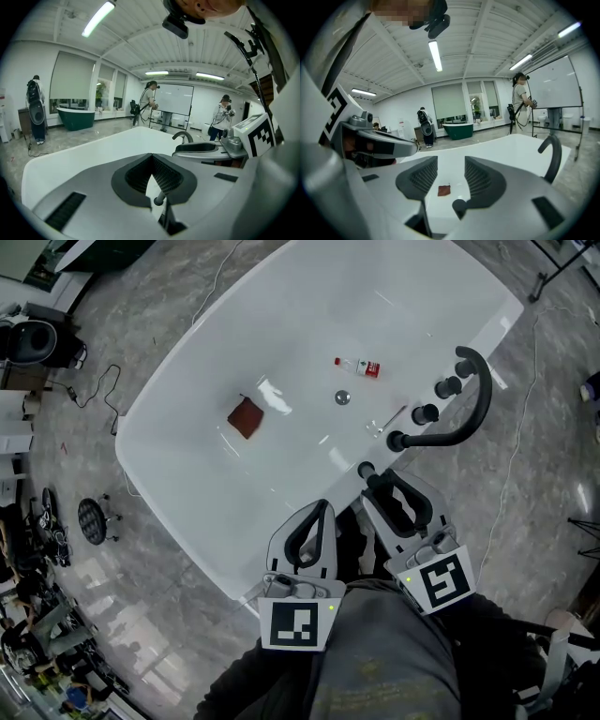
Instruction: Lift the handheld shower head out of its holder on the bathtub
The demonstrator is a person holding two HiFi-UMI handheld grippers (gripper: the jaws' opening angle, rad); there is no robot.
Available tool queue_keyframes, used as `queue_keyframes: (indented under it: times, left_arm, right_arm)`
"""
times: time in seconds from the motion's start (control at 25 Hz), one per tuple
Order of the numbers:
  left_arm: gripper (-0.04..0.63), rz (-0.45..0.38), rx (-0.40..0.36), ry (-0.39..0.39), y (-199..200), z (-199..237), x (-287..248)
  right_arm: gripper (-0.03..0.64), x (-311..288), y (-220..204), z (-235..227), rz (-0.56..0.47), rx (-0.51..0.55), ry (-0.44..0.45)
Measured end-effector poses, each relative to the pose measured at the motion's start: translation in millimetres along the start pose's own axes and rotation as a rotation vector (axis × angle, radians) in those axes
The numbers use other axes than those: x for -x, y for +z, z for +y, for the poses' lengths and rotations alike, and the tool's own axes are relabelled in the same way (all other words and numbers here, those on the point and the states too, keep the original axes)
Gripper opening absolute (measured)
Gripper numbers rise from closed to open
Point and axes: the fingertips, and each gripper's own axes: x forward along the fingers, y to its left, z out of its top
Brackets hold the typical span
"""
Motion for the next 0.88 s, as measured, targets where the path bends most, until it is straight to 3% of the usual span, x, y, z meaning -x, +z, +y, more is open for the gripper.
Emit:
queue_keyframes:
  times: [0.88]
  left_arm:
    - [0.002,0.063,-0.010,0.013,-51.4,26.0,-14.8]
  right_arm:
    - [0.166,-29.6,-54.9,-15.3,-0.003,0.013,-0.058]
